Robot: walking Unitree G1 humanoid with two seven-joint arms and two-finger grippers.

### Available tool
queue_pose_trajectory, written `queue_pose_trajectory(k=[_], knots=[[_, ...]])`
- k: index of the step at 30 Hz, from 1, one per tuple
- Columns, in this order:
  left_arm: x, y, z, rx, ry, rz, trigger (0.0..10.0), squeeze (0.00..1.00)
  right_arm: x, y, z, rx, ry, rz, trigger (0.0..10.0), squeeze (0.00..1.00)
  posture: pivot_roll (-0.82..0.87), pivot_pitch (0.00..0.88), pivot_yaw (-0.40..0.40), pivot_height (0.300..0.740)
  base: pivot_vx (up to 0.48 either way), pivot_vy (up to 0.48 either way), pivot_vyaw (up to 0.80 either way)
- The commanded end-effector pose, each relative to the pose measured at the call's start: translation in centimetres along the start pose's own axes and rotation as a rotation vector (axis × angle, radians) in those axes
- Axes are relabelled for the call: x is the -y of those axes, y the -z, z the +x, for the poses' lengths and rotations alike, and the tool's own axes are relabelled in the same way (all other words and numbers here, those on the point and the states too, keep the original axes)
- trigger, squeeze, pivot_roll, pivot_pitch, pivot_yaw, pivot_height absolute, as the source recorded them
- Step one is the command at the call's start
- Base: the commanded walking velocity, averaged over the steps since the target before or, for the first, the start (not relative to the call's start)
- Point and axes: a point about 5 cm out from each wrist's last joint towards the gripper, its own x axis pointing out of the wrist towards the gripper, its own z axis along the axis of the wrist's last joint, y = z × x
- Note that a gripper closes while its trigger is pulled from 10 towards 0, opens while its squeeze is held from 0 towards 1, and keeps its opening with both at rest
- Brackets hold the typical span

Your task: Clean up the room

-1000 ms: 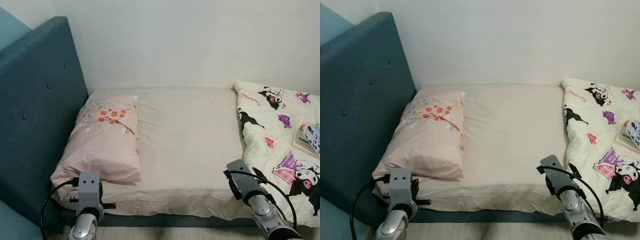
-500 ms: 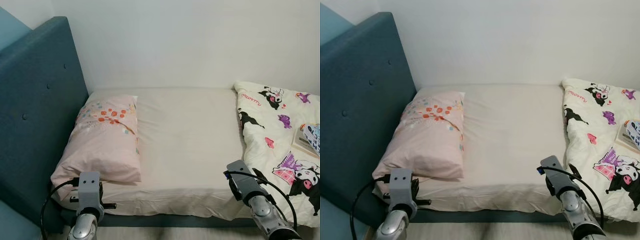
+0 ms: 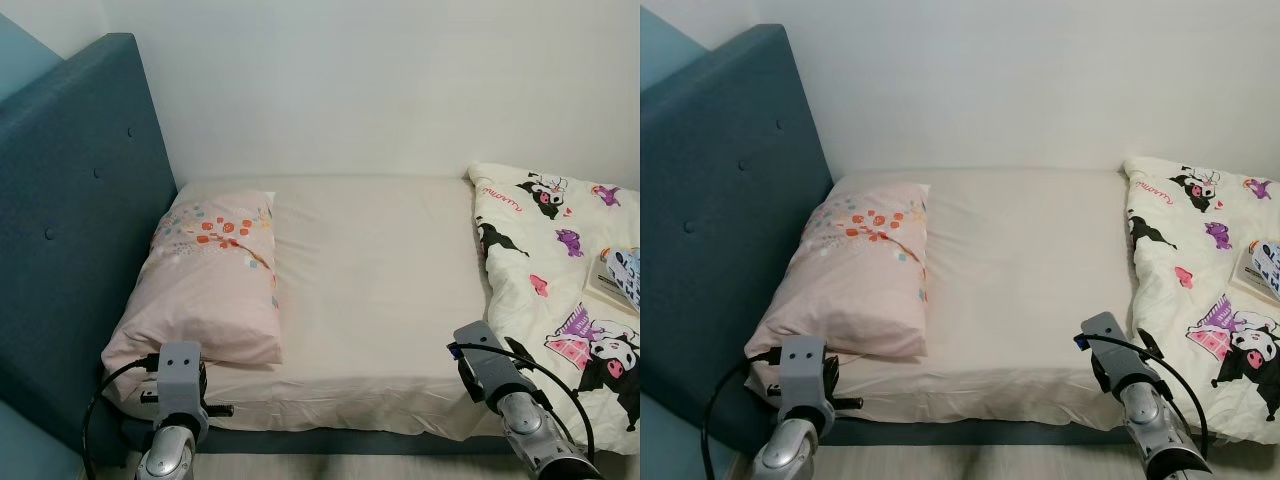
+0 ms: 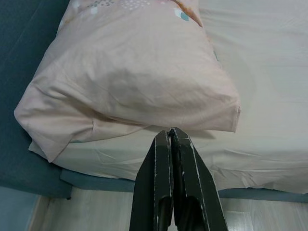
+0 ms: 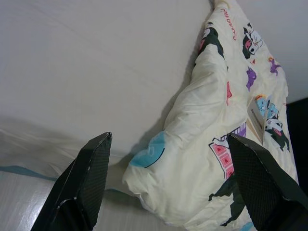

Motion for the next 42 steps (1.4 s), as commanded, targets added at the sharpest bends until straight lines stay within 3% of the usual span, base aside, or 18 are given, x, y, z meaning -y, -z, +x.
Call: queue_pose_trajectory(k=[1,42], knots=[[-0.06,0.41,-0.07,-0.018,0.003,0.008,10.0,0.0,-0.09,0.51,-0.26,-0.01,0.001,0.004,10.0,0.0,-0.01,0.113,-0.012,0.74,0.0,0.0,0.0],[0.09,0.21,-0.02,-0.014,0.001,0.003,10.0,0.0,-0.13,0.07,0.02,-0.011,0.0,0.005,10.0,0.0,-0.01,0.121,-0.014,0.74,0.0,0.0,0.0]])
